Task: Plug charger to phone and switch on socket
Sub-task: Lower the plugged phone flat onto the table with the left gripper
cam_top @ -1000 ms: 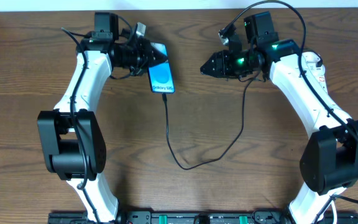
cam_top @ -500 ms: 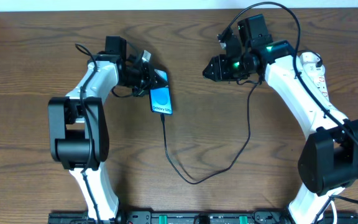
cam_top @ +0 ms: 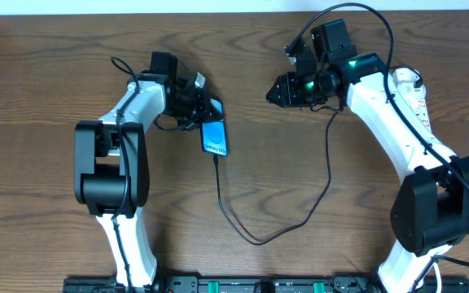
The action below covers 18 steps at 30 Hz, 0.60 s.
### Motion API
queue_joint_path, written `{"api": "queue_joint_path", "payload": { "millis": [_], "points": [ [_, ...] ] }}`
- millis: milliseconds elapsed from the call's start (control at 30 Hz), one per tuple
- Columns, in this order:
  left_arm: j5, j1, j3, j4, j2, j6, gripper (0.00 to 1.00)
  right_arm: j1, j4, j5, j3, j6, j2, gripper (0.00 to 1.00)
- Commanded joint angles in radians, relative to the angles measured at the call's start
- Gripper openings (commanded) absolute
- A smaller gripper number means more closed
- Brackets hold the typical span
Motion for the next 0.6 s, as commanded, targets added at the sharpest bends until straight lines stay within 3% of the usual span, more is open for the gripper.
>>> {"api": "queue_joint_path", "payload": {
  "millis": [0,467,567],
  "points": [
    [-0.006,-0.015,0.002,-0.003,0.031,0.023,0.07,0.007,-0.002,0.002,0.007,-0.013,-0.012,0.43],
    [-0.006,-0.027,0.002,0.009,0.068,0.023,0.08,0.007,-0.005,0.016,0.007,-0.013,-0.012,0.43],
    [-0.006,-0.028,0.002,0.009,0.068,0.023,0.14,0.007,-0.005,0.016,0.007,-0.013,-0.012,0.43]
  ]
}}
